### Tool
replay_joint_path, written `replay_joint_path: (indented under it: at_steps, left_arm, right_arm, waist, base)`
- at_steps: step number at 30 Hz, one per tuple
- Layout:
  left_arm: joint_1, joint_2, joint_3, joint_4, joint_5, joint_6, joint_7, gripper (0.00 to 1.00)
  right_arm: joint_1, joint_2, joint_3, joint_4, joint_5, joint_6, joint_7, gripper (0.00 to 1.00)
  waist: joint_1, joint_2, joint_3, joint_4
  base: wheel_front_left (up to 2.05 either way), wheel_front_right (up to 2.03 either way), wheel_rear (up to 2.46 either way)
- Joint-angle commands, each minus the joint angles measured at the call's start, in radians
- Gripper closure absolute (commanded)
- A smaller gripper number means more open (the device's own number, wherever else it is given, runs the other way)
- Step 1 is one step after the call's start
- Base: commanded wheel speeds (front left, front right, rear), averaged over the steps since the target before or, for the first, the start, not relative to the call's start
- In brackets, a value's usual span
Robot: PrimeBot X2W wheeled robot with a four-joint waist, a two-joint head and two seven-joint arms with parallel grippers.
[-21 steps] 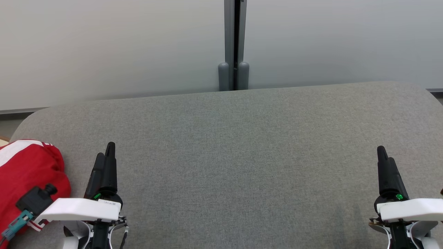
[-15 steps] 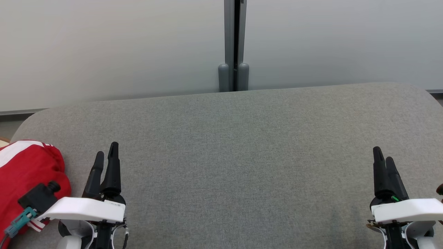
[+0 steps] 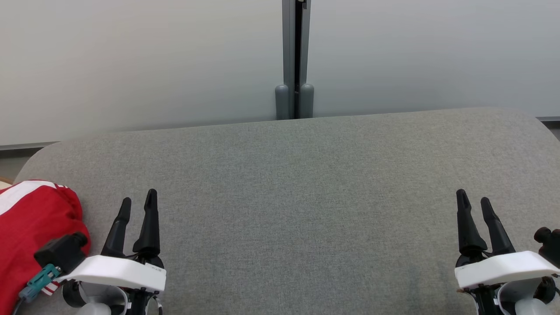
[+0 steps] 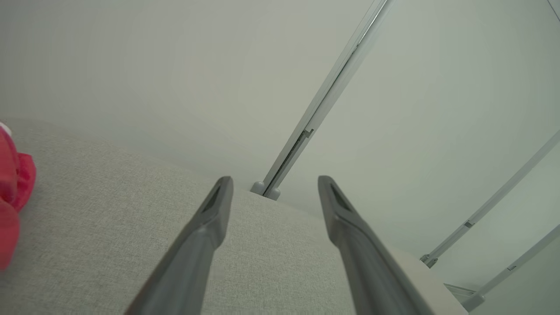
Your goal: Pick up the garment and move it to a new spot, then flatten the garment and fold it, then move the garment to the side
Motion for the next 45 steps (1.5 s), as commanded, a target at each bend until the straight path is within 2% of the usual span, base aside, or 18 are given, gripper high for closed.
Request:
replay_joint_path:
  at_steps: [1, 26, 45]
  left_arm:
    - [-0.011, 0.008, 0.001, -0.007, 0.020, 0.001, -0.007, 0.00]
    - [0.004, 0.034, -0.036, 0.076, 0.314, 0.014, -0.071, 0.00]
    - [0.011, 0.033, -0.044, 0.130, 0.454, 0.026, -0.111, 0.00]
  right_arm:
    - [-0.014, -0.008, 0.002, -0.008, -0.026, 0.000, -0.009, 0.00]
    - [0.016, 0.006, 0.006, 0.042, -0.304, 0.000, -0.015, 0.00]
    - [0.031, 0.018, 0.034, 0.058, -0.439, 0.000, -0.033, 0.00]
  waist:
    - [0.0001, 0.0000, -0.001, 0.000]
    - [0.0000, 0.0000, -0.028, 0.005]
    - [0.0000, 0.0000, -0.042, 0.010]
  base:
    - [0.00, 0.00, 0.00]
    - [0.00, 0.00, 0.00]
    - [0.00, 0.00, 0.00]
